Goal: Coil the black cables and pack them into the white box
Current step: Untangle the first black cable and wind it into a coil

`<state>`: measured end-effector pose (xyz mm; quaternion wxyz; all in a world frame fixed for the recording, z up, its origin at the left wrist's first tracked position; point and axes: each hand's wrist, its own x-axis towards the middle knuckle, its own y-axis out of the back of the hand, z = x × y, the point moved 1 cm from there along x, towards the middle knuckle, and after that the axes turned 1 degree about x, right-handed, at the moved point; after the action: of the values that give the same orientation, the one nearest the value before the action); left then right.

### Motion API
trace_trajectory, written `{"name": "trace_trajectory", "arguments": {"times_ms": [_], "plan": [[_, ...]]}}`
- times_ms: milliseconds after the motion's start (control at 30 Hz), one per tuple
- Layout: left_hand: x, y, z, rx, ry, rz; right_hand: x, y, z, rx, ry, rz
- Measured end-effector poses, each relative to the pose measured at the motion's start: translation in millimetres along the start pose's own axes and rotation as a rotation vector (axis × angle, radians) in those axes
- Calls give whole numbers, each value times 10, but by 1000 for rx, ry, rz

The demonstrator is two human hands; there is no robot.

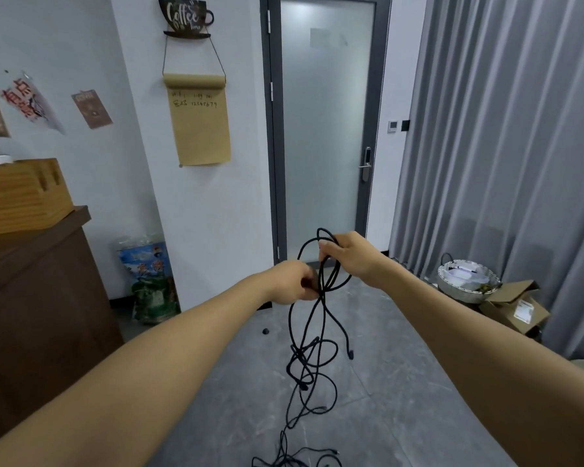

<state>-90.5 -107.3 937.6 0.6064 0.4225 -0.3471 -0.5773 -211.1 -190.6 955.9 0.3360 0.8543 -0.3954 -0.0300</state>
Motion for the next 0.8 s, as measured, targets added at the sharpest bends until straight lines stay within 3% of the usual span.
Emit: {"name": "trace_trajectory", "arguments": {"times_ms": [167, 500, 733, 800], "plan": [[23, -19, -7, -227, 22, 168, -16, 83, 120, 35, -74, 66], [-53, 186, -257, -1065, 142, 391, 23, 265, 543, -27, -382, 172], [-75, 344, -286, -1310, 131, 510, 12, 212, 761, -198, -537, 190], [-74, 383, -270, -1352, 115, 532, -39, 181, 739, -353, -549, 147]]}}
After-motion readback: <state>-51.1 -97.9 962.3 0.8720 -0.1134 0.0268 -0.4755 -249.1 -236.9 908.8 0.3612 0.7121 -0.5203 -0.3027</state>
